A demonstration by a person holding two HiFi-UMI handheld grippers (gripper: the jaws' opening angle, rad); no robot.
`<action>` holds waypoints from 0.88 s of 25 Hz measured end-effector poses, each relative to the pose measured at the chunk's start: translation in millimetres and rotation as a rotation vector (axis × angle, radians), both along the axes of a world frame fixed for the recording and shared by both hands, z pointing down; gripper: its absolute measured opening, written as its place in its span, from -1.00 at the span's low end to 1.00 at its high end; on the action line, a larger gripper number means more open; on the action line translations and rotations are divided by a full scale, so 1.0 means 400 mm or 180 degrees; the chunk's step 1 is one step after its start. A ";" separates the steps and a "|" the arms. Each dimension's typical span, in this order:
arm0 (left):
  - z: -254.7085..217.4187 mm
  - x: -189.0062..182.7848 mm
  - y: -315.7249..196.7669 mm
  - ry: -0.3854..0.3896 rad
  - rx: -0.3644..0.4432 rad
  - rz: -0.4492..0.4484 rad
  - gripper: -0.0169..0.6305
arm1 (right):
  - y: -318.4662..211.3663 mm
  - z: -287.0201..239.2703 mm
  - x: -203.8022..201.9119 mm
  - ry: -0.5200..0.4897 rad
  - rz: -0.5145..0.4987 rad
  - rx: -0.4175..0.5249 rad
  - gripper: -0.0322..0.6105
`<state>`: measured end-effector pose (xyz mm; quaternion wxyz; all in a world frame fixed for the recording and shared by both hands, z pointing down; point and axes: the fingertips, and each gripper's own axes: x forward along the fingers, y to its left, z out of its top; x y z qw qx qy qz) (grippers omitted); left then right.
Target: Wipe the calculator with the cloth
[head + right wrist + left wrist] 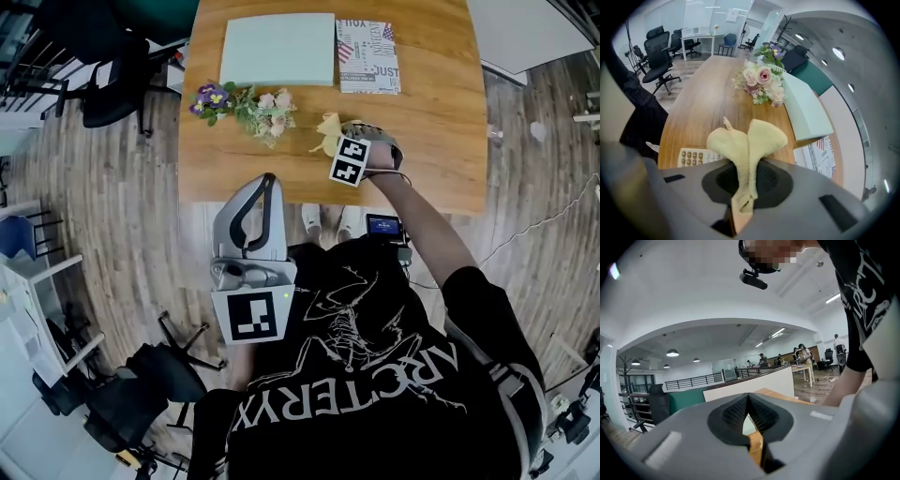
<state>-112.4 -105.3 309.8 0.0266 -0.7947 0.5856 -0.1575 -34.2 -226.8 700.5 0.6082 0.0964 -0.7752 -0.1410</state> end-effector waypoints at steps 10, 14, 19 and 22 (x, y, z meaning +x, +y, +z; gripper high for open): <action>0.005 0.033 -0.025 0.0029 0.0014 0.0290 -0.92 | 0.130 0.002 0.032 -0.0098 0.0153 -0.0214 -0.74; 0.003 0.051 -0.035 0.0071 0.0030 0.0400 -0.92 | 0.200 0.002 0.040 -0.0125 0.0148 -0.0306 -0.74; 0.005 0.067 -0.047 0.0115 0.0041 0.0486 -0.92 | 0.292 0.003 0.036 -0.0154 0.0080 -0.0442 -0.74; 0.008 0.071 -0.049 0.0151 0.0047 0.0498 -0.92 | 0.342 0.013 0.035 -0.0163 0.0066 -0.0575 -0.74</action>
